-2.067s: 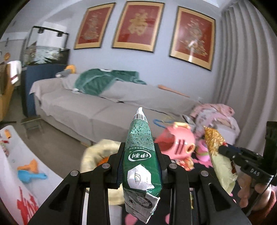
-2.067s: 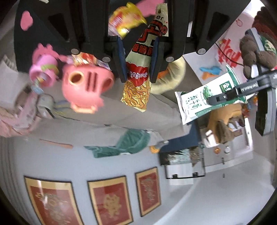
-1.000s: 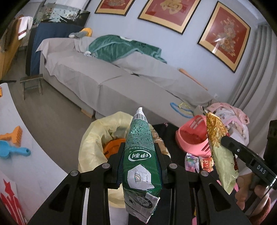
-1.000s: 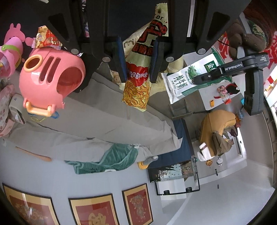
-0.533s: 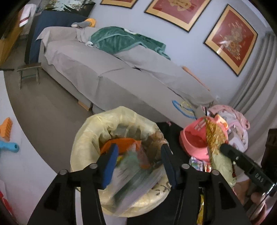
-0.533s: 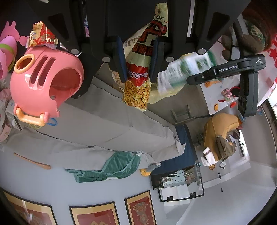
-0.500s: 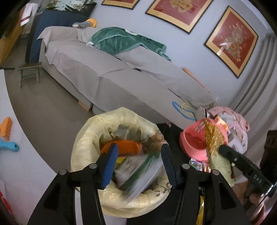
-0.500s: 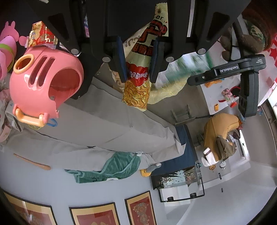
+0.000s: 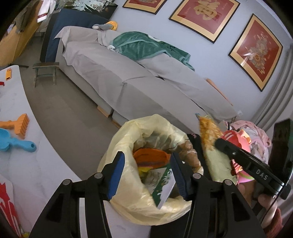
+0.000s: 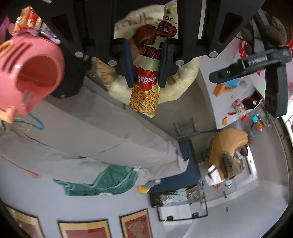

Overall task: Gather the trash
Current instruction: 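Drop the milk carton and noodle wrapper into the yellow trash bag with both grippers, then grasp the yellow Rebati snack bag with the left gripper while the right gripper reaches the black-white wrapper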

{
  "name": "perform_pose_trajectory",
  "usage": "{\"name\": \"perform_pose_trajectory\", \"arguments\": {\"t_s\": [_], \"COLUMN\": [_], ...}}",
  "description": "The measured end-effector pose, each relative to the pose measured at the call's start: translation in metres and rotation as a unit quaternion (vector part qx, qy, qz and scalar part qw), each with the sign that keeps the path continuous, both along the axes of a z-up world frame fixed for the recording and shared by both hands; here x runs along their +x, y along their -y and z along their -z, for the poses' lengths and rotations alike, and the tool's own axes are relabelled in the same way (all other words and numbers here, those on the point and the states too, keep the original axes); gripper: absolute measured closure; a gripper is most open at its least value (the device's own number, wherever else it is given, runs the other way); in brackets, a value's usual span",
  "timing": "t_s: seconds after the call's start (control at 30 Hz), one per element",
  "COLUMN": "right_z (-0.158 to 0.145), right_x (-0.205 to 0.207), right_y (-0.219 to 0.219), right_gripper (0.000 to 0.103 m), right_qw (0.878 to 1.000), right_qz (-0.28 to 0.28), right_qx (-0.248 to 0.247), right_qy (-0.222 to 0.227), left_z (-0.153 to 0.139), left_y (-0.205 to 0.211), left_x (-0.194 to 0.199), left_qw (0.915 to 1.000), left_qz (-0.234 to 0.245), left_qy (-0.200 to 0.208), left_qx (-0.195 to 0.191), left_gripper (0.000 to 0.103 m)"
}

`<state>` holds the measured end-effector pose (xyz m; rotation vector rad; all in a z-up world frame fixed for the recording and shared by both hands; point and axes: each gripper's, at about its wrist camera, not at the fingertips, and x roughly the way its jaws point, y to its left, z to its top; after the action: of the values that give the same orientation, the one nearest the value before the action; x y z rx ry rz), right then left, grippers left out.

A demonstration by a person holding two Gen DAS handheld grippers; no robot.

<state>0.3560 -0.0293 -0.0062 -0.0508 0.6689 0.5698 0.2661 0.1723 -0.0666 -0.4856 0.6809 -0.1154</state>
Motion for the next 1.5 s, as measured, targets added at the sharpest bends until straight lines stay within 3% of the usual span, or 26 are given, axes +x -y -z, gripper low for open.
{"name": "perform_pose_trajectory", "arguments": {"t_s": [0.2, 0.33, 0.43, 0.73, 0.83, 0.9, 0.93, 1.23, 1.5], "right_z": [0.022, 0.057, 0.073, 0.114, 0.107, 0.095, 0.087, 0.014, -0.027], "right_x": [0.003, 0.017, 0.032, 0.061, 0.056, 0.049, 0.043, -0.009, -0.088], "right_y": [-0.043, -0.069, -0.076, -0.057, -0.045, -0.038, -0.032, 0.037, 0.118], "right_gripper": [0.078, 0.078, 0.078, 0.078, 0.074, 0.056, 0.054, 0.053, 0.053], "right_qw": [0.998, 0.992, 0.988, 0.978, 0.981, 0.984, 0.987, 0.998, 0.998], "right_qz": [-0.049, -0.069, -0.052, -0.031, -0.027, -0.028, -0.026, 0.013, 0.067], "right_qx": [-0.029, -0.096, -0.135, -0.124, -0.095, -0.081, -0.073, -0.004, 0.016], "right_qy": [-0.016, -0.043, -0.051, -0.167, -0.168, -0.154, -0.141, -0.064, 0.001], "left_z": [0.002, 0.01, 0.015, 0.02, 0.019, 0.017, 0.015, -0.011, -0.022], "left_y": [-0.021, -0.033, -0.037, -0.033, -0.03, -0.027, -0.025, 0.022, 0.104], "left_x": [-0.01, -0.012, -0.014, -0.014, -0.016, -0.016, -0.016, -0.027, -0.041], "left_qw": [0.9995, 0.9991, 0.999, 0.9992, 0.9991, 0.9992, 0.9992, 0.9998, 0.9941], "left_qz": [-0.03, -0.042, -0.044, -0.038, -0.039, -0.038, -0.037, 0.001, 0.098], "left_qy": [0.006, -0.001, -0.007, -0.014, -0.013, -0.011, -0.009, 0.011, 0.02], "left_qx": [0.001, -0.005, -0.009, -0.007, -0.006, -0.005, -0.004, 0.019, 0.04], "left_gripper": [0.05, 0.05, 0.05, 0.05, 0.05, 0.05, 0.05, 0.05, 0.05]}}
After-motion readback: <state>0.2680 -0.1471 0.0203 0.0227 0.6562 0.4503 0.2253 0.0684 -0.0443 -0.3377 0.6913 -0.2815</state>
